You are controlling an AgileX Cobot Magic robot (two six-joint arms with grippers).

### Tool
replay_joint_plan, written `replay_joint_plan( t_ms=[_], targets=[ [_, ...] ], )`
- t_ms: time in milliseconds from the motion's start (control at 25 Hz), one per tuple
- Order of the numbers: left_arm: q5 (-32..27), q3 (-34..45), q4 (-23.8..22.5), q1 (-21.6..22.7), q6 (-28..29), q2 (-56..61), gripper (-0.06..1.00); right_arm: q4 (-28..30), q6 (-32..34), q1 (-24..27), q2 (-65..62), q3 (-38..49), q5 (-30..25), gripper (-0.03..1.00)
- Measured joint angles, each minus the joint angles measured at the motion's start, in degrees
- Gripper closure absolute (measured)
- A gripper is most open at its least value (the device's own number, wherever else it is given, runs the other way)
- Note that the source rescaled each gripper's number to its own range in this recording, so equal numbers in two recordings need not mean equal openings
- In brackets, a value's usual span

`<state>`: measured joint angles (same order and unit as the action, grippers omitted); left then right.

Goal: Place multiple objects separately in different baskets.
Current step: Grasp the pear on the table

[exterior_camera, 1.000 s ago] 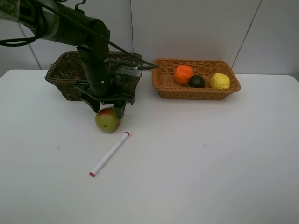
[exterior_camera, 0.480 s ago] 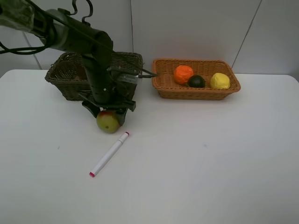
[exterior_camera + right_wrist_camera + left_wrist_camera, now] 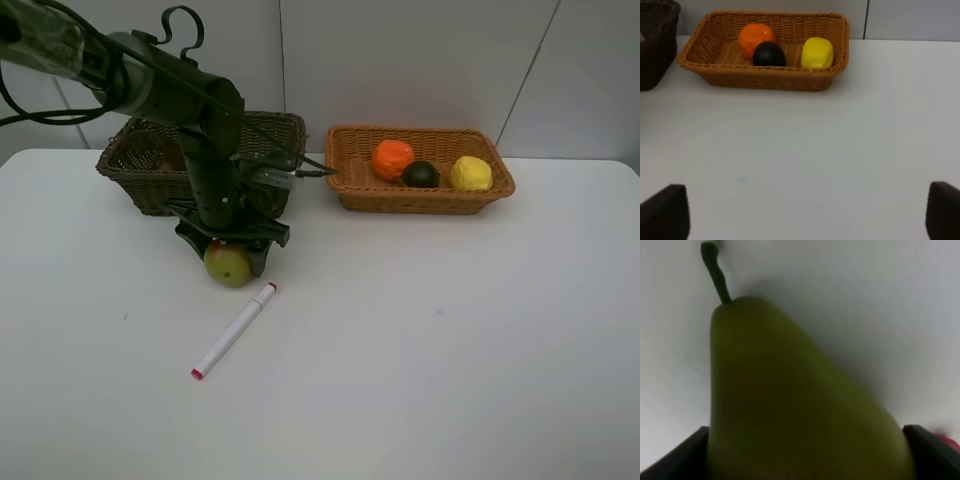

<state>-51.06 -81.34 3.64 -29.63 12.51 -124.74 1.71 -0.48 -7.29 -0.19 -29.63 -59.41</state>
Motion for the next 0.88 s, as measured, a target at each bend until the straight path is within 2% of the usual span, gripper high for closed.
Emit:
replay_joint_plan(
  t_ms=[160, 560, 720, 880],
  targets=[
    [-0.33, 0.0, 0.05, 0.0, 0.0, 0.0, 0.02, 0.0, 0.0, 0.0, 0.0, 0.0, 0.0, -0.03],
    [-6.91, 0.0, 0.19, 0.0, -0.54, 0.2, 0.03, 0.0, 0.0, 0.0, 0.0, 0.0, 0.0, -0.03],
    [-10.72, -0.86, 0.19, 0.0, -0.7, 1.65, 0.03, 0.0, 0.0, 0.0, 0.0, 0.0, 0.0, -0.03],
    [-17.48, -5.68, 0.49, 0.0, -1.04, 2.66, 0.03, 0.0, 0.0, 0.0, 0.0, 0.0, 0.0, -0.03]
  ],
)
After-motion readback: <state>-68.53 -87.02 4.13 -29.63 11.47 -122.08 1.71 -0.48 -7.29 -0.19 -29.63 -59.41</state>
